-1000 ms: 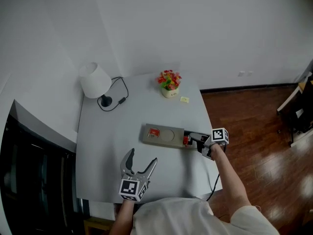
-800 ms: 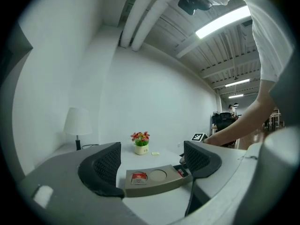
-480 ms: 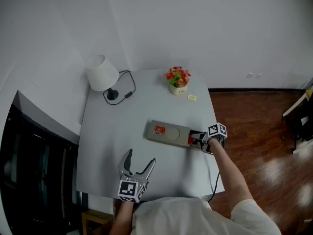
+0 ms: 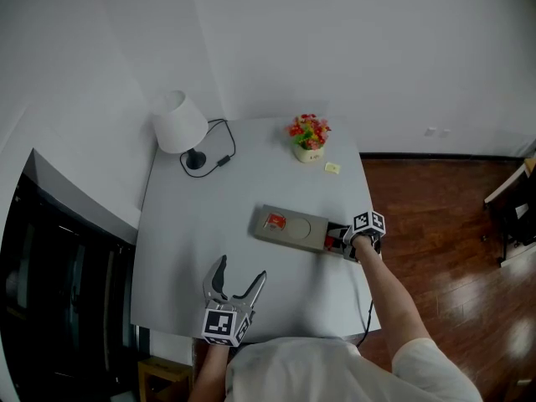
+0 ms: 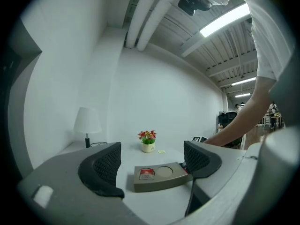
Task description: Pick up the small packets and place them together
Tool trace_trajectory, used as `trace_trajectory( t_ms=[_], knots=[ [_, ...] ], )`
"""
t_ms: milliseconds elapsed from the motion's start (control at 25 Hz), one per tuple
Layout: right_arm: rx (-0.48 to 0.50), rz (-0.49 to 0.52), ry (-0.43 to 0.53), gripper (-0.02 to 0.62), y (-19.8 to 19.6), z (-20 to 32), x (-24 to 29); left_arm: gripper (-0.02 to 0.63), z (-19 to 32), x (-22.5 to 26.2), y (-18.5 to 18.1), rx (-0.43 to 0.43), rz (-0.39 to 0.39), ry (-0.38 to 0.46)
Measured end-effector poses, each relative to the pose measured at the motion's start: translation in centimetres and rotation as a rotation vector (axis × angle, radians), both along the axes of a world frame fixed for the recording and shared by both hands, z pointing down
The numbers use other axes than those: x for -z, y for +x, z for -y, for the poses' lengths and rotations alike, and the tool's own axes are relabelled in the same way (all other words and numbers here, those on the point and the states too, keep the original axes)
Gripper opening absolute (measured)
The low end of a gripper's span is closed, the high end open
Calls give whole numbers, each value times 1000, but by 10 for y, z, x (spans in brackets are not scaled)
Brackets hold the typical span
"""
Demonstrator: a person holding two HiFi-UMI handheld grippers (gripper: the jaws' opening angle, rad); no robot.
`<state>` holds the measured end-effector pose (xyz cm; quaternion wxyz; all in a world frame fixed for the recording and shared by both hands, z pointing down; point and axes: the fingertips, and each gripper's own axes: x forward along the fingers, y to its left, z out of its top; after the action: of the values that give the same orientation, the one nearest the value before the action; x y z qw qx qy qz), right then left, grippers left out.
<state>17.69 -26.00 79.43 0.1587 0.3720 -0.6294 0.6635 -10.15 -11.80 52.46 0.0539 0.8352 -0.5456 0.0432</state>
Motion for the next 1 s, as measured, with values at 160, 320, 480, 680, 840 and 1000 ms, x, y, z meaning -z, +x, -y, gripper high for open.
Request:
trace_trajectory(
  t_ms=[160, 320, 480, 680, 840, 1000],
  knots=[
    [16, -49, -21, 149, 3, -1, -4, 408, -2, 1, -6, 10, -3, 2],
    [79, -145, -32, 92, 6, -2, -9, 408, -4, 1, -10, 21, -4, 2],
    [159, -232, -34, 46, 7, -4, -13, 408, -5, 0, -12, 27, -6, 4],
    [204, -256, -1, 31, 6, -4, -5, 408, -6, 1, -14, 31, -13, 10],
    [219, -214, 57, 26, 7, -6, 14, 408, -4, 2, -15, 32, -20, 13],
    [199, -182, 120, 26, 17, -10, 38, 408, -4, 1, -10, 11, -26, 14]
  ],
)
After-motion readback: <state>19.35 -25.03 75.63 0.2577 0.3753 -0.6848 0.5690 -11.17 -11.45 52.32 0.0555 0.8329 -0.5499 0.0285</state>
